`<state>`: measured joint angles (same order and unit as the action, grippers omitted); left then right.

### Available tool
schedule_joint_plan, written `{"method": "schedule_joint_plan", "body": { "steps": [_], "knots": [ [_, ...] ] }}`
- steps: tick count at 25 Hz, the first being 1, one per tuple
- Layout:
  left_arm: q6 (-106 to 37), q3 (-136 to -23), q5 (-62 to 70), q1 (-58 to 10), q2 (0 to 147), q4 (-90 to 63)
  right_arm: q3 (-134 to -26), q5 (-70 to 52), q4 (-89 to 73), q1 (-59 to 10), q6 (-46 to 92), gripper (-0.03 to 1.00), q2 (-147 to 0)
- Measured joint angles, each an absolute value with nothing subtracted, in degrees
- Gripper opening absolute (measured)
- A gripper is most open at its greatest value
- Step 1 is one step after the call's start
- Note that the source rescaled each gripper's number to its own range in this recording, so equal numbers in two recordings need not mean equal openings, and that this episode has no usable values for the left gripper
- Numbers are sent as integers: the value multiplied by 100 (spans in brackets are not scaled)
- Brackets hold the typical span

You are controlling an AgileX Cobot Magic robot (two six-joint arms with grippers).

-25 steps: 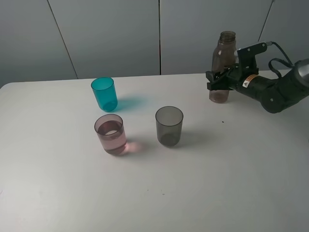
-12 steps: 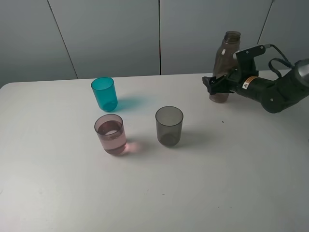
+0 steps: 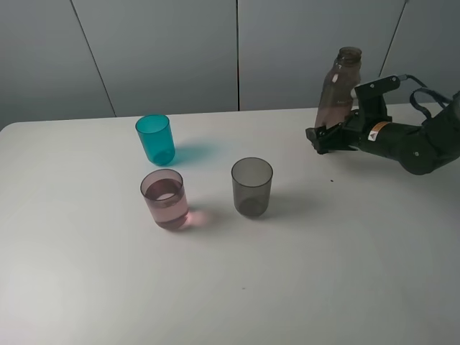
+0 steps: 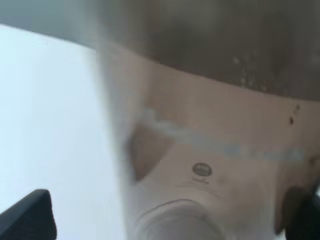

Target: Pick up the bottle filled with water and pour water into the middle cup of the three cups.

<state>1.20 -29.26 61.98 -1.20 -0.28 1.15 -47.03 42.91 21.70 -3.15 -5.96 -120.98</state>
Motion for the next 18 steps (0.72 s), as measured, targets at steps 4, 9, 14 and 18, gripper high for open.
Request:
{"method": "schedule_joint_plan", "body": {
  "steps": [4, 9, 14, 18],
  "knots": [
    [120, -2926, 6198, -120, -28, 115, -4076, 4201, 2029, -315, -511, 100, -11387],
    [120, -2926, 6198, -120, -28, 115, -3277, 4001, 1748, -315, -215, 100, -10186],
    [120, -2926, 6198, -120, -28, 115, -2940, 3617, 1618, -315, -347, 100, -8522],
    [120, -2926, 6198, -120, -28, 115, -2954, 2812, 1569, -315, -475, 100, -7092]
  ]
}}
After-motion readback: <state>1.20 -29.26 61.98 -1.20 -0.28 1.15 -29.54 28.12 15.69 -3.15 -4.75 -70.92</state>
